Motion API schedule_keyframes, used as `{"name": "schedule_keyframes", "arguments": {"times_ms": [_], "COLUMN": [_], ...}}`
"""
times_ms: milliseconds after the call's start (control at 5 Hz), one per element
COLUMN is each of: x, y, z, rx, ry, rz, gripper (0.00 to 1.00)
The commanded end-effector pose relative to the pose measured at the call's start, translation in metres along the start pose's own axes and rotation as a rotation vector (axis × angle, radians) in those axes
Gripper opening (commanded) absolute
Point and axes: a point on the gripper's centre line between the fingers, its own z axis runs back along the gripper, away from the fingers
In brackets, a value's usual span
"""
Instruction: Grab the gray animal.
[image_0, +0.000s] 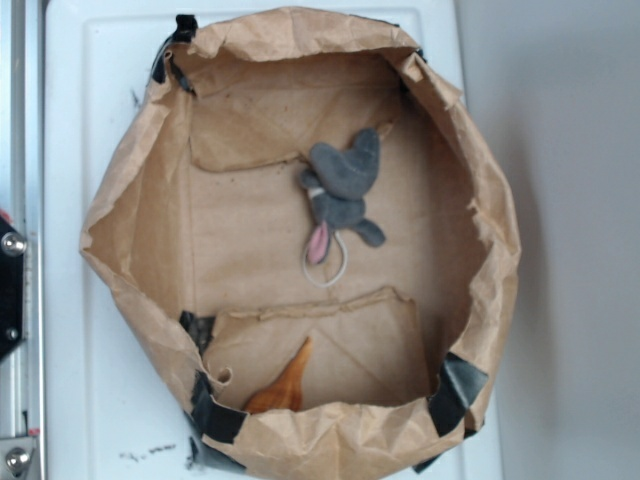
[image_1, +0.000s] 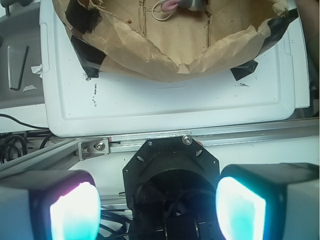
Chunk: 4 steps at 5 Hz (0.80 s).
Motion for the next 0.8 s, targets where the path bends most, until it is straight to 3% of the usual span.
{"name": "schedule_keyframes", "arguments": {"times_ms": [0, 200, 400, 600], "x": [0.0, 0.051, 0.097, 0.138], "y": [0.0, 0.019, 0.029, 0.042], "z": [0.0, 0.004, -0.011, -0.032], "rx": [0.0, -0.042, -0.054, -0.104], "ry": [0.0, -0.016, -0.119, -0.197], "rz": [0.0, 0.02, 0.1, 0.154], "gripper": [1.0, 1.0, 1.0, 1.0]}}
